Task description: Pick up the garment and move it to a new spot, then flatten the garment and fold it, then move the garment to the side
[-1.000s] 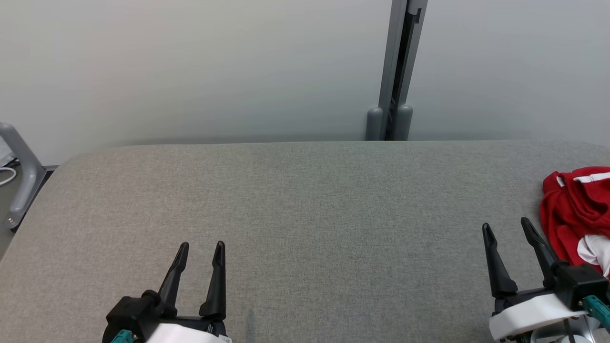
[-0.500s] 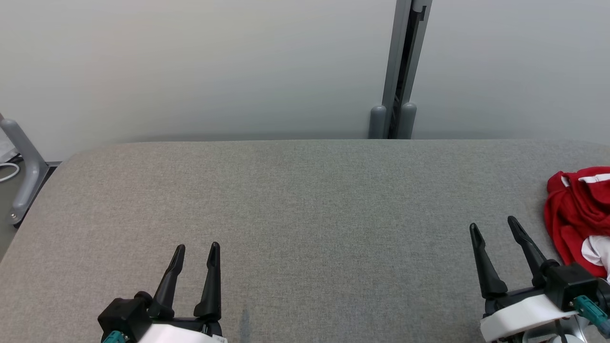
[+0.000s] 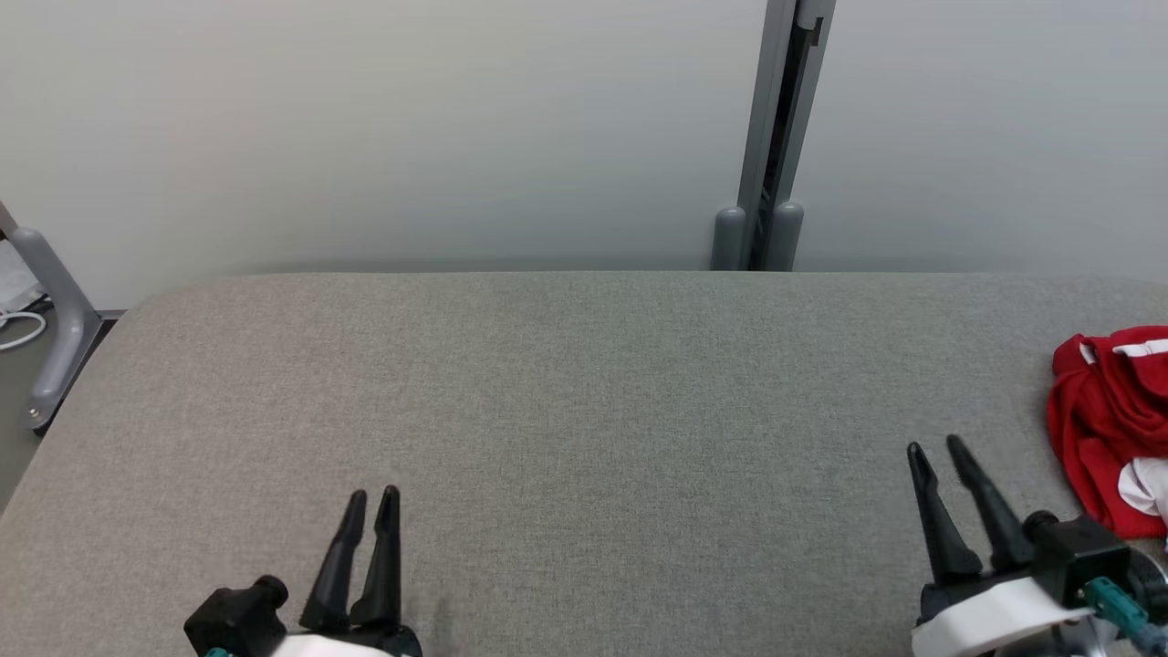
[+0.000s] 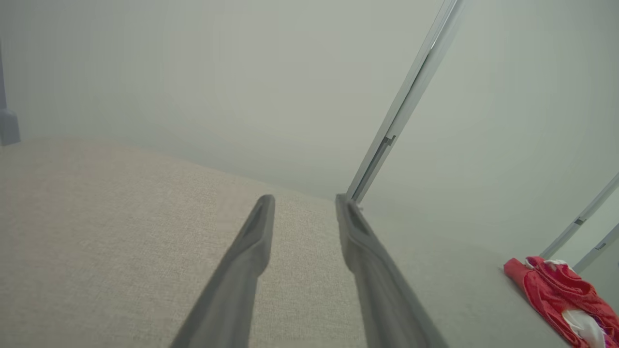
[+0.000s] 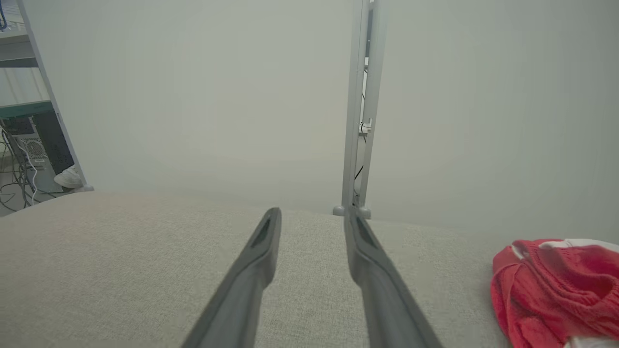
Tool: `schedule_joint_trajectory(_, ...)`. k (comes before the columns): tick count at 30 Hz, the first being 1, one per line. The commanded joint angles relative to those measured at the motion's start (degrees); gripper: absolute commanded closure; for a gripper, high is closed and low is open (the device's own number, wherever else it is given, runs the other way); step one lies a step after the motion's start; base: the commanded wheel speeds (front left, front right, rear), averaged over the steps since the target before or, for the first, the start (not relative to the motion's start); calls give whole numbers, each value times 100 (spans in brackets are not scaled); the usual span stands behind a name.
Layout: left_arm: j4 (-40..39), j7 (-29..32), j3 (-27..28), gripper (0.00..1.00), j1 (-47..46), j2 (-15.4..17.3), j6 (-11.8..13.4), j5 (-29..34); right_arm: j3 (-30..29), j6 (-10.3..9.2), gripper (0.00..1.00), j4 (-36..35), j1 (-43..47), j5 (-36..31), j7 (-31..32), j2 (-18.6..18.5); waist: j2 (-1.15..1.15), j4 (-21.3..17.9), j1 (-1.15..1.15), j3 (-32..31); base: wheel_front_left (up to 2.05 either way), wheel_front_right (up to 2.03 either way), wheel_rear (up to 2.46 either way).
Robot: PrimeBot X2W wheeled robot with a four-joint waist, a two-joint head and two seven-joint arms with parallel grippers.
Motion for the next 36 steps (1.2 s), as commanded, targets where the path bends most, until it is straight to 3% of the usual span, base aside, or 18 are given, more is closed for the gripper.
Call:
schedule_joint_trajectory(1,47,9,-8,100,21,-4,-3,-28,-4,0,100,43,16,28,19,22,0,-1,0,1,0,0,0)
schedule_joint_trajectory(36,681,805,376,100,-712,27,-242,-2584,-648,0,100,155,-102,3354,898,157,0,-116,0,56,0,0,0)
